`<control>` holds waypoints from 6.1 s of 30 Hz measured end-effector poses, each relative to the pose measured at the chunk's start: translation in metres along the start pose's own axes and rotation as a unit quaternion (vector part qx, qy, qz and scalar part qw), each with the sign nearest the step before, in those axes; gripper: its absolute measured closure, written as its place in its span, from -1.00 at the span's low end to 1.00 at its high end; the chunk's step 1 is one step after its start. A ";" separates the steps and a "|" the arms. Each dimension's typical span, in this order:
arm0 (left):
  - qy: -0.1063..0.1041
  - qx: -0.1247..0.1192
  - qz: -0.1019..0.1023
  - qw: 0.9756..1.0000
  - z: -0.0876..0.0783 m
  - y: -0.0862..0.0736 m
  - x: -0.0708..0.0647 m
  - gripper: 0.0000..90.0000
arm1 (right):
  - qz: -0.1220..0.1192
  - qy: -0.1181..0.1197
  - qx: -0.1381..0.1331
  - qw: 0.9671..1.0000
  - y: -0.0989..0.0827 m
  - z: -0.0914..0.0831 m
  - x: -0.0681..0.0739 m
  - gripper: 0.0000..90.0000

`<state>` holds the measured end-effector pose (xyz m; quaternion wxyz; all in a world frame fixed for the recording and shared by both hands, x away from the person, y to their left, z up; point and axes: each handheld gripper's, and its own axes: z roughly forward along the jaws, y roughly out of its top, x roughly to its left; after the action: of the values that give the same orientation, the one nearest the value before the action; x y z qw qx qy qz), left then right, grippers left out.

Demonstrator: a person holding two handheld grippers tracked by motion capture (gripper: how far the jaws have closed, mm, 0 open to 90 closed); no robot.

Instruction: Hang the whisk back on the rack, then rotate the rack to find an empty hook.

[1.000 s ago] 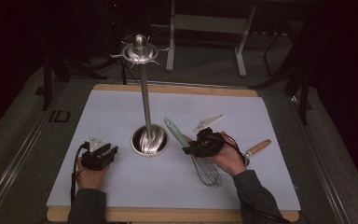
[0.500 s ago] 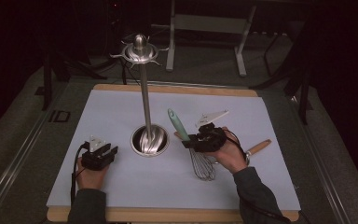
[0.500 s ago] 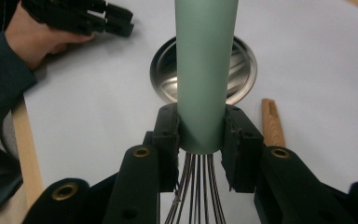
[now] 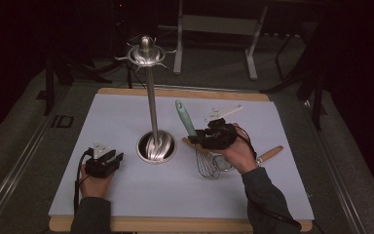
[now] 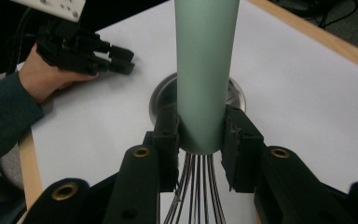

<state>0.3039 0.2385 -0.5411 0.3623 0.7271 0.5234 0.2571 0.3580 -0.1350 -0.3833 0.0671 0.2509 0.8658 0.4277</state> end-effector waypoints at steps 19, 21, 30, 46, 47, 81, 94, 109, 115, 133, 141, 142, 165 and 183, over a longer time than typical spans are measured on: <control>0.000 0.001 0.002 1.000 0.000 0.000 0.000 0.42 | -0.006 -0.014 -0.058 0.998 0.048 -0.022 0.004 0.55; 0.000 0.002 0.003 1.000 0.000 0.000 0.000 0.42 | -0.009 -0.015 -0.066 0.998 0.054 -0.027 0.005 0.55; 0.000 0.002 0.003 1.000 0.000 0.000 0.000 0.43 | -0.025 -0.017 -0.086 0.996 0.074 -0.039 0.016 0.55; 0.000 0.002 0.003 1.000 0.000 0.000 0.000 0.42 | -0.065 -0.002 -0.099 0.993 0.083 -0.044 0.042 0.55; 0.000 0.002 0.003 1.000 0.000 0.000 0.000 0.42 | -0.067 -0.001 -0.101 0.993 0.083 -0.044 0.044 0.55; -0.001 0.002 0.003 1.000 0.000 0.000 0.000 0.41 | -0.060 -0.013 -0.076 0.995 0.100 -0.005 0.046 0.48; -0.001 0.002 0.002 1.000 0.001 0.000 0.000 0.41 | -0.073 -0.032 -0.051 0.995 0.089 -0.012 0.038 0.38; -0.001 0.003 0.001 1.000 0.001 0.000 0.000 0.42 | -0.064 -0.055 -0.016 0.996 0.073 -0.014 0.023 0.33; -0.001 0.003 0.003 1.000 0.000 0.000 0.000 0.43 | -0.058 -0.058 -0.014 0.997 0.067 -0.018 0.018 0.33; -0.015 -0.046 0.001 0.999 -0.009 0.003 -0.006 0.96 | -0.045 -0.072 0.005 0.996 0.044 -0.022 0.004 0.30; -0.050 -0.129 -0.019 0.990 -0.032 0.021 -0.019 0.99 | -0.039 -0.078 0.019 0.996 0.033 -0.022 -0.001 0.29; -0.053 -0.138 -0.020 0.989 -0.036 0.024 -0.020 0.99 | -0.038 -0.079 0.020 0.996 0.031 -0.021 -0.001 0.28; -0.070 -0.303 0.010 0.951 -0.089 0.103 -0.053 0.99 | -0.010 -0.127 0.054 0.990 -0.061 -0.022 -0.014 0.24; -0.093 -0.382 0.009 0.919 -0.120 0.150 -0.066 0.99 | 0.049 -0.163 0.065 0.983 -0.131 -0.040 -0.031 0.22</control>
<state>0.2784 0.1788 -0.3486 0.6572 0.5585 0.3428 0.3724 0.3222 -0.2451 -0.4632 0.1702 0.3634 0.8556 0.3269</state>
